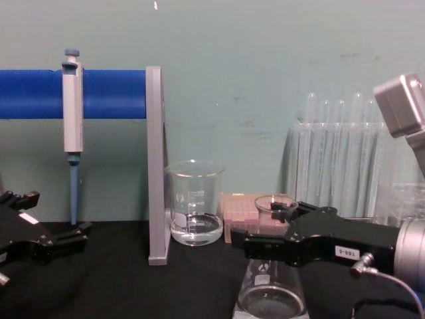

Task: Grasp the erlenmeyer flask with one hand, shake it three times, then place it back.

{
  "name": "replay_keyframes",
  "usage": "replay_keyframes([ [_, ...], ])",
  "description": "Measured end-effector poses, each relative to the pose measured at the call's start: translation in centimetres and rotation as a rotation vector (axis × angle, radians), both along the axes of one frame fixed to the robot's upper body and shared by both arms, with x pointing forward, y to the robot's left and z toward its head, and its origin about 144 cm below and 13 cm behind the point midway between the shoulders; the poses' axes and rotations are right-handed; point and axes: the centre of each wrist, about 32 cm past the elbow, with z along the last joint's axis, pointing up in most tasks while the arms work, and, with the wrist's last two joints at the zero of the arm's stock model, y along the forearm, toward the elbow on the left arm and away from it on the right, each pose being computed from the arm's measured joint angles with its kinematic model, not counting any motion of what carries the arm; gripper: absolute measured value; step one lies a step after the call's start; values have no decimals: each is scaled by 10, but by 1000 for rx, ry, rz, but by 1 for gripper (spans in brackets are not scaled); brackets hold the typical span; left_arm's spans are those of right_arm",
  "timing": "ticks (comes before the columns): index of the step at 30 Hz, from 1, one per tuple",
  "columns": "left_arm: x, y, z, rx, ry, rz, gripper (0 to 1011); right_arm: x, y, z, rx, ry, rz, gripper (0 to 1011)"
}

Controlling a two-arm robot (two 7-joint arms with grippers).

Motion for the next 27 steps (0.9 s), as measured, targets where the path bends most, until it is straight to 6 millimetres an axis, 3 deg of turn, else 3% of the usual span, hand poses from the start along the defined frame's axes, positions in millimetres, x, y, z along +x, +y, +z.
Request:
replay_keyframes([
  [12,0,0,0,0,0,0,1001,0,0,0,0,0,-1,1003],
  [17,0,0,0,0,0,0,1001,0,0,0,0,1,-2,926],
  [27,0,0,0,0,0,0,1001,0,0,0,1,1,-3,624],
])
